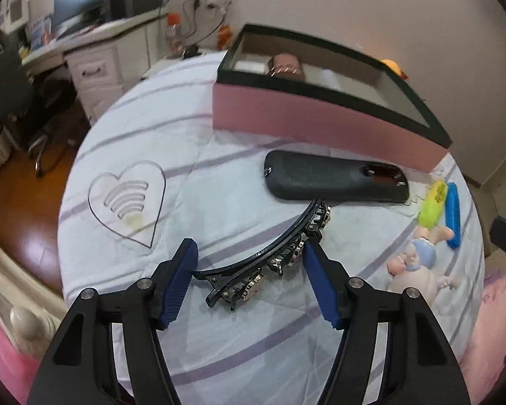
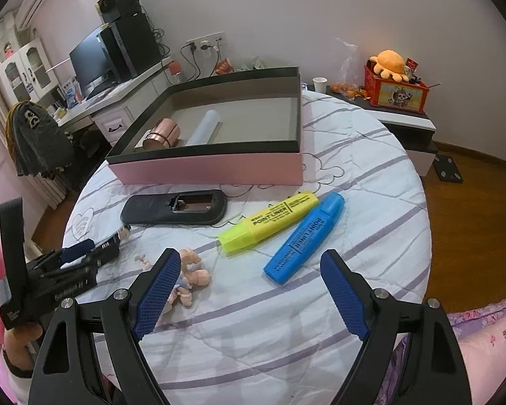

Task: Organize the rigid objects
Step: 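Grasp the black studded hair clip with the left gripper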

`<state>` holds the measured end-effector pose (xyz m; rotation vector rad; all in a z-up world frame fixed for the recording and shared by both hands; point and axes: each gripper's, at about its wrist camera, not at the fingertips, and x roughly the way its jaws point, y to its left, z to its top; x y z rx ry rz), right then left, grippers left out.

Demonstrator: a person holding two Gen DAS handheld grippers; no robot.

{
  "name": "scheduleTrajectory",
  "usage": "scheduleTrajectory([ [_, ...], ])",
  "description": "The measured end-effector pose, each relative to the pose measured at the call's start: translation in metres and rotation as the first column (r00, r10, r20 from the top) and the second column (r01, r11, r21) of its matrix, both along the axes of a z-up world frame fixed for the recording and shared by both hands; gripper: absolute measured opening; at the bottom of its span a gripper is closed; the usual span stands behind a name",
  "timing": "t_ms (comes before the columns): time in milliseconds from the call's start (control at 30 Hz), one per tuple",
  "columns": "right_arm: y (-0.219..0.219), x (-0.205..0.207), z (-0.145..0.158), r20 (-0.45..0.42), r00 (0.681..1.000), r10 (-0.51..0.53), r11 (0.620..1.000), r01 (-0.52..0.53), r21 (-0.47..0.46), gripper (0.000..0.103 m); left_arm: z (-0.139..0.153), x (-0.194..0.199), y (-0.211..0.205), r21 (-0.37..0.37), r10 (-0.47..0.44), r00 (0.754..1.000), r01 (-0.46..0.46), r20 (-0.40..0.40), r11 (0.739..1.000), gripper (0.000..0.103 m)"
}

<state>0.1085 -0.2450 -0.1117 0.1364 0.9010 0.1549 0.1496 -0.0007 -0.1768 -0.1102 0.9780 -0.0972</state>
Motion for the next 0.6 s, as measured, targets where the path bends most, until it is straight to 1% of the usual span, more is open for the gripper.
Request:
scheduleTrajectory([
  [67, 0.003, 0.000, 0.000, -0.002, 1.000, 0.012, 1.000, -0.012, -0.006, 0.086, -0.001, 0.000, -0.007, 0.052, -0.027, 1.000, 0.027, -0.010, 0.998, 0.069],
  [133, 0.004, -0.002, 0.001, 0.001, 1.000, 0.020, 1.000, -0.020, -0.006, 0.086, -0.001, 0.003, -0.014, 0.086, -0.073, 0.997, 0.074, -0.022, 0.994, 0.083],
  [200, 0.004, -0.002, 0.001, 0.002, 1.000, 0.017, 1.000, -0.017, -0.007, 0.086, -0.001, 0.006, -0.017, 0.118, -0.114, 0.993, 0.116, -0.027, 0.986, 0.087],
  [267, 0.004, -0.004, 0.003, 0.007, 1.000, 0.013, 1.000, -0.013, -0.006, 0.086, 0.000, 0.008, -0.019, 0.148, -0.169, 0.985, 0.172, -0.033, 0.974, 0.087],
  [300, 0.004, -0.004, 0.003, 0.007, 1.000, 0.012, 1.000, -0.012, -0.006, 0.086, 0.000, 0.006, -0.017, 0.151, -0.200, 0.979, 0.203, -0.036, 0.967, 0.086],
  [367, 0.003, -0.005, 0.003, 0.005, 1.000, 0.008, 1.000, -0.008, -0.009, 0.086, 0.002, 0.004, -0.018, 0.157, -0.282, 0.959, 0.285, -0.038, 0.946, 0.075],
  [400, 0.002, -0.005, 0.003, 0.005, 1.000, 0.006, 1.000, -0.006, -0.007, 0.086, 0.002, 0.005, -0.017, 0.150, -0.312, 0.949, 0.314, -0.039, 0.938, 0.061],
  [433, 0.001, -0.005, 0.002, 0.004, 1.000, 0.003, 1.000, -0.003, -0.005, 0.086, 0.003, 0.006, -0.018, 0.137, -0.334, 0.942, 0.336, -0.036, 0.932, 0.049],
  [467, 0.001, -0.004, 0.002, 0.002, 1.000, 0.001, 1.000, -0.001, -0.004, 0.086, 0.004, 0.008, -0.016, 0.123, -0.355, 0.934, 0.357, -0.032, 0.926, 0.041],
  [500, 0.001, -0.004, 0.001, 0.000, 1.000, -0.001, 1.000, 0.001, -0.005, 0.086, 0.005, 0.009, -0.016, 0.118, -0.364, 0.931, 0.365, -0.026, 0.924, 0.029],
  [533, 0.002, -0.003, 0.001, -0.001, 1.000, 0.001, 1.000, -0.001, -0.004, 0.086, 0.006, 0.010, -0.015, 0.109, -0.371, 0.928, 0.372, -0.030, 0.922, 0.025],
  [567, 0.002, -0.003, 0.001, -0.003, 1.000, 0.005, 1.000, -0.005, -0.003, 0.086, 0.006, 0.010, -0.015, 0.106, -0.369, 0.929, 0.371, -0.035, 0.922, 0.024],
  [600, 0.003, -0.002, 0.001, -0.003, 1.000, 0.008, 1.000, -0.008, -0.003, 0.086, 0.006, 0.009, -0.015, 0.105, -0.357, 0.933, 0.359, -0.044, 0.927, 0.022],
])
